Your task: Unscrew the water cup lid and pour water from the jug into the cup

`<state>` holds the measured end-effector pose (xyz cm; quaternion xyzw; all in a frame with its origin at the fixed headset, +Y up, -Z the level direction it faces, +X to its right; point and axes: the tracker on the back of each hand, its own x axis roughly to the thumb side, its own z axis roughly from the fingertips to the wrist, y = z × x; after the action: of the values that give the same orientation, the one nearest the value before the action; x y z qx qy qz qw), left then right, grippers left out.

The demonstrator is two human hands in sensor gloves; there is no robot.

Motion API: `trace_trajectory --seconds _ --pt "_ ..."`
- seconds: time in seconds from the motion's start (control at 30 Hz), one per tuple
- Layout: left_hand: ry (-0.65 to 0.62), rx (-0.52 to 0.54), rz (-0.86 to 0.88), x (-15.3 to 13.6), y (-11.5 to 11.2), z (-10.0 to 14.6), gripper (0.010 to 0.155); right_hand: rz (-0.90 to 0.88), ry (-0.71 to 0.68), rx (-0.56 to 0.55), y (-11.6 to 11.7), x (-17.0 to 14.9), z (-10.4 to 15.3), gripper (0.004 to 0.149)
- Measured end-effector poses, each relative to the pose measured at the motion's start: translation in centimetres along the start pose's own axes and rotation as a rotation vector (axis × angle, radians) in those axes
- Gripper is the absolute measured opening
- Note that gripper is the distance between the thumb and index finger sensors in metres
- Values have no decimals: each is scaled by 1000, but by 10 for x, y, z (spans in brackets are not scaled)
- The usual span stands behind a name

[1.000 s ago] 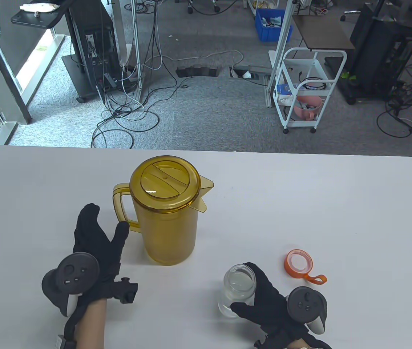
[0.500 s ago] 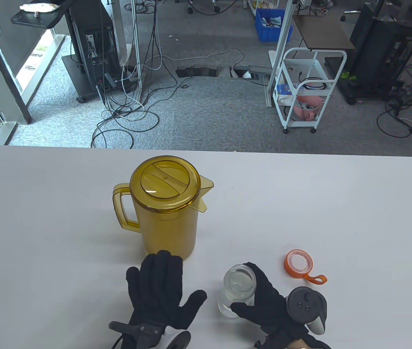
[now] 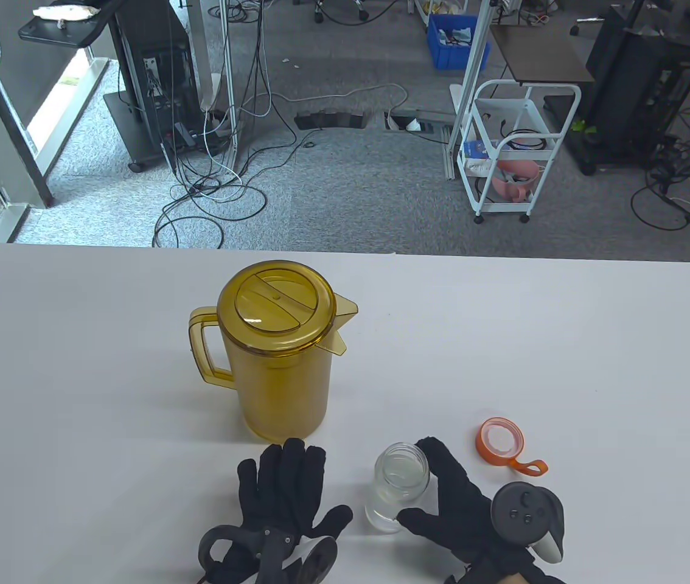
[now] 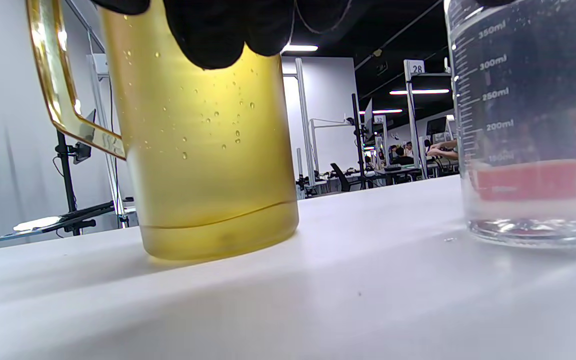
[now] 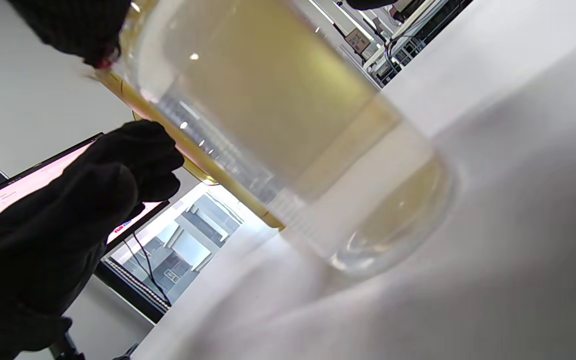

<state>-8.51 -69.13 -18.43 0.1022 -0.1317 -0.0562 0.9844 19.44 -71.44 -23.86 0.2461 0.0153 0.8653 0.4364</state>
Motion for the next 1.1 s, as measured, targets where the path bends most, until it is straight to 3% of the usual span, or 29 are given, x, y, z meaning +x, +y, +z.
trace_trajectory --seconds 0.17,0.33,0.5,0.9,1.1 --pt "27 20 27 -4 6 2 86 180 -46 -74 -23 19 10 98" --pt "52 18 54 -12 8 4 86 415 -5 -129 -41 29 21 85" --pt "39 34 56 -10 11 5 86 624 90 -150 -38 18 27 77" --pt "11 5 55 -7 9 3 86 756 214 7 -26 4 26 78" --pt "-42 -78 20 -9 -3 -1 86 783 223 22 -24 5 29 79"
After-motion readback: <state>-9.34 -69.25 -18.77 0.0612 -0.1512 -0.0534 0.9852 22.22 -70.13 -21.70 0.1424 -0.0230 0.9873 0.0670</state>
